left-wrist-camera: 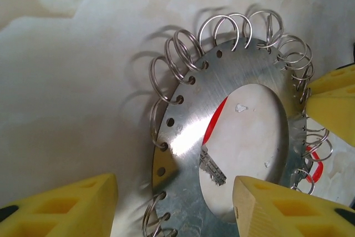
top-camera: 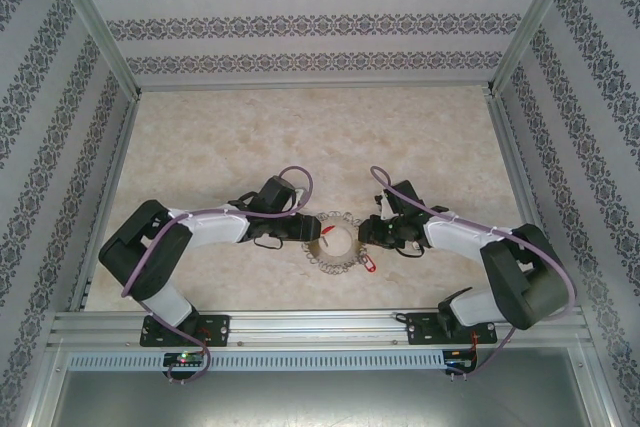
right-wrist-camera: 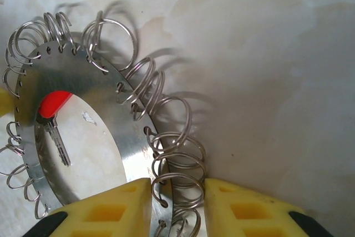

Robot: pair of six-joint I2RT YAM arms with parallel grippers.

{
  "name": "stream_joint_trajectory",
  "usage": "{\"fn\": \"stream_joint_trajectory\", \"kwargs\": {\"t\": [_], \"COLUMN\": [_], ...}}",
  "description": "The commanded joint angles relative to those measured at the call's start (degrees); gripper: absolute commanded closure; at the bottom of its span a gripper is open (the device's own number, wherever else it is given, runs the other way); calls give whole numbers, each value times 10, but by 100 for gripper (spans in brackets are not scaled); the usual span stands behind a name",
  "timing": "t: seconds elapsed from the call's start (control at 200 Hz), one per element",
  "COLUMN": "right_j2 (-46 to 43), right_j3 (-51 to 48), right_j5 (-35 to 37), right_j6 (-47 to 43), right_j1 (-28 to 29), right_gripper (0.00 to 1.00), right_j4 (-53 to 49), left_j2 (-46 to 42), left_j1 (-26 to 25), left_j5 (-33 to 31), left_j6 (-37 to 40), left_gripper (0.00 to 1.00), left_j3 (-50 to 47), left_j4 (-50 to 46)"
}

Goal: Put the keys on the keyring

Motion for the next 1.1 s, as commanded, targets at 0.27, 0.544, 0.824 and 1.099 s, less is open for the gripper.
{"fn": "stream_joint_trajectory", "kwargs": {"t": [0.27, 0.544, 0.824, 1.099], "right_j2": [34, 1, 7, 25], "right_j3": [-5, -19, -29, -31], "right_j5": [-69, -75, -104, -109], "right_j6": [1, 4, 12, 17], "right_j1": [14, 12, 12, 10], "right_gripper": [71, 70, 69, 71], "right_j4": [81, 98, 133, 151], "left_j2": [34, 33, 28, 6], "left_j1": [7, 6, 7, 7], "left_j5": [31, 27, 29, 32], "left_j6": [10, 10, 10, 3], "left_gripper": [50, 54, 61, 63], "left_j3": [21, 27, 28, 24], "left_j4": [2, 1, 0, 10]}}
